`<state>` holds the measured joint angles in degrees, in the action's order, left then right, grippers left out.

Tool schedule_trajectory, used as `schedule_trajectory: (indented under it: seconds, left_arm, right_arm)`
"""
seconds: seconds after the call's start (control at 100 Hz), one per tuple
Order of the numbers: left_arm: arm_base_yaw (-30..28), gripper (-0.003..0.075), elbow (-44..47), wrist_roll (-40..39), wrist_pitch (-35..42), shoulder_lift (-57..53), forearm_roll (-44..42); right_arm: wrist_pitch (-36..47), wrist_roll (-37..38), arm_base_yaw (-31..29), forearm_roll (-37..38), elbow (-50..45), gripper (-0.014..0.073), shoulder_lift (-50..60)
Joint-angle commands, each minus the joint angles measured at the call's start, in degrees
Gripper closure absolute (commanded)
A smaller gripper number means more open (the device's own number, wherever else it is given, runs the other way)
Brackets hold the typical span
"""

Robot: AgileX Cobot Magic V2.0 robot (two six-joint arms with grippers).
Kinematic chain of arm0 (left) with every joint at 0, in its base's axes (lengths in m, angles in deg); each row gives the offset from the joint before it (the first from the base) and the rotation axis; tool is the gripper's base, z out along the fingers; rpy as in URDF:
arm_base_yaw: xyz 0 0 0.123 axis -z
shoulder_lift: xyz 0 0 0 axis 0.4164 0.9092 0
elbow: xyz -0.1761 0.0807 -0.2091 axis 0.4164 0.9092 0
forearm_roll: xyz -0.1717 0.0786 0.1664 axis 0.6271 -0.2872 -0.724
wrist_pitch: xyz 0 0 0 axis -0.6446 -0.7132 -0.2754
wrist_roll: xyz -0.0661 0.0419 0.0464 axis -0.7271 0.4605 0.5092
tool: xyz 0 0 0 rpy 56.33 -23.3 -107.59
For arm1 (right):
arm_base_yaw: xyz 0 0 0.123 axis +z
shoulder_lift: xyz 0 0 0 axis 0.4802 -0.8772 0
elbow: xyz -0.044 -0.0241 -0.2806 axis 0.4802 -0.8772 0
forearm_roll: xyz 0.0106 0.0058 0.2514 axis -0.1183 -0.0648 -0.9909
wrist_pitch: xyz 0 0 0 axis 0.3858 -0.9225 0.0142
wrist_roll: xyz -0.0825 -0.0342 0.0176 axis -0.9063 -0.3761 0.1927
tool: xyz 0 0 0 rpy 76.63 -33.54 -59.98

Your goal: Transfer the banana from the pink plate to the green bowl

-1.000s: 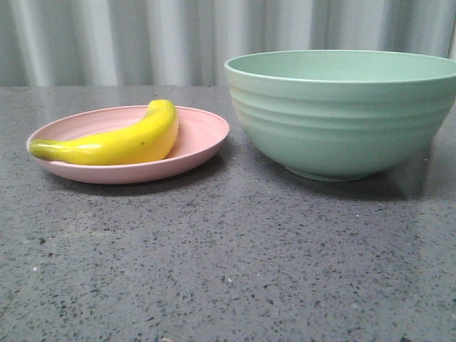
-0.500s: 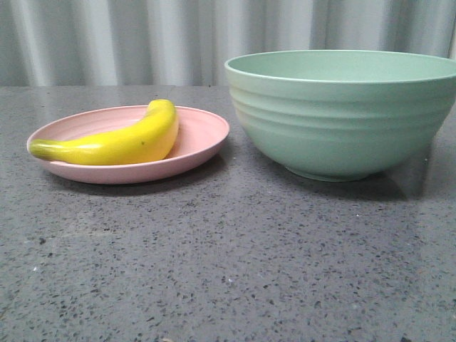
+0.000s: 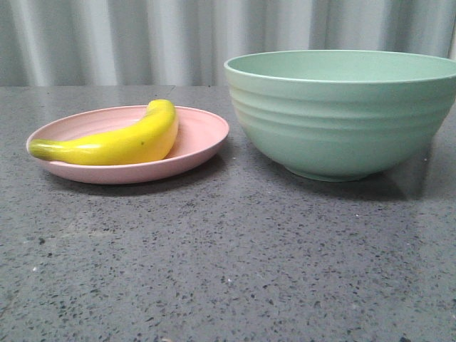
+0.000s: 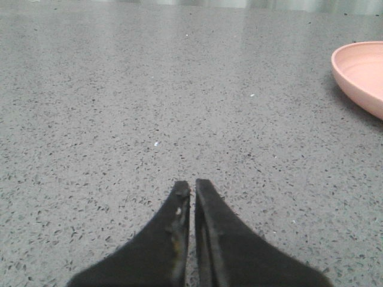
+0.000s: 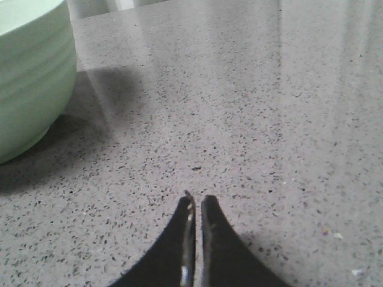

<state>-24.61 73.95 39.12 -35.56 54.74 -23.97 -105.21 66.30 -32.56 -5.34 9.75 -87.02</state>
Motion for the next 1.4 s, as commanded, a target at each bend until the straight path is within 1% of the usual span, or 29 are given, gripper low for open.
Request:
schedule_trajectory:
  seconds: [0.0,0.14,0.32,1.09,1.27,1.39]
  left_arm:
    - [-0.03,0.0741,0.46,-0.52,4.70,-1.63,0.43]
    - [-0.03,0.0741,0.46,-0.52,5.09,-1.63,0.43]
    - [-0.03,0.0741,0.46,-0.52,7.40,-1.63,-0.21]
    - [-0.03,0.0741,0.46,-0.52,7.65,-1.63,2.06]
    - [-0.03,0.0741,0.46,-0.52,11.70,-1.63,2.06]
    - [-0.03,0.0741,0.46,-0.52,11.96,-1.63,2.06]
  right_arm:
    - [0.86,-0.10,-0.36,0.61,-1.33,0.0661,1.06]
    - [0.86,-0.10,-0.36,0.61,-1.33,0.0661,1.06]
    - [0.86,-0.10,-0.36,0.61,-1.33,0.0661,1.06]
    - [0.86,-0.10,-0.36,0.61,-1.33,0.0661,1.06]
    - [0.86,-0.10,-0.36,0.61,-1.33,0.0661,1.06]
    - [0.86,-0.10,-0.36,0.61,-1.33,0.0661,1.06]
